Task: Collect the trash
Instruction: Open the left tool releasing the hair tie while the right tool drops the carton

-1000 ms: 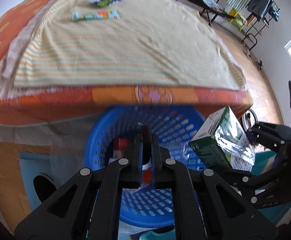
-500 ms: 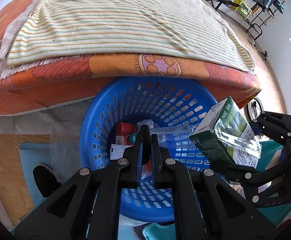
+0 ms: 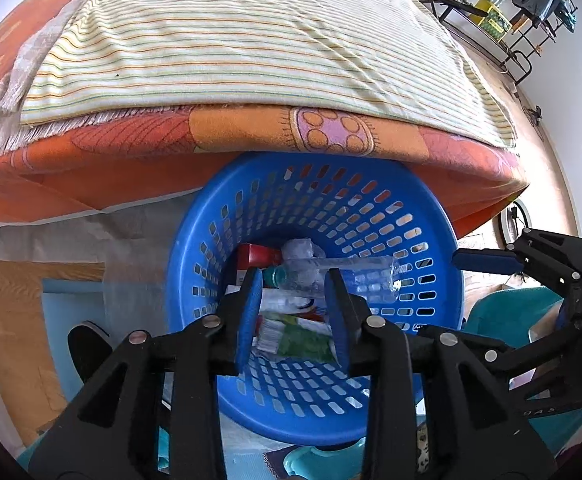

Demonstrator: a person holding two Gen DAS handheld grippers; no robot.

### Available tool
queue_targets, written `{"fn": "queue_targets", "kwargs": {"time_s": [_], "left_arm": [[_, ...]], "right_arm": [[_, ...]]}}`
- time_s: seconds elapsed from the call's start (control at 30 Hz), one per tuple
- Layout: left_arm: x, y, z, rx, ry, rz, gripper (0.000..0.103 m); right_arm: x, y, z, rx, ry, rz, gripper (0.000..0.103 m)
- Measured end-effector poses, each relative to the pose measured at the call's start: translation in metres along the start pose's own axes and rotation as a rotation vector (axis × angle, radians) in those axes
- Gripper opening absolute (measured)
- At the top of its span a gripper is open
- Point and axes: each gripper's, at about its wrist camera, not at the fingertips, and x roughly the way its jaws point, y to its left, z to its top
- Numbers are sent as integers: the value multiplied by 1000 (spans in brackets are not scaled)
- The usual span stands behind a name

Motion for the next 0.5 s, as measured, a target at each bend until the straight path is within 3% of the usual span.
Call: {"fn": "queue_targets", "kwargs": {"time_s": [0.3,0.5], "left_arm": [[-2,3,1,-10,-4,2,32],[-4,3,3,-19,-11,-5,39]], "right_arm": [[-5,-4,1,7,-17,-22,67],[-14,-6,4,22,-47,-32,67]]}}
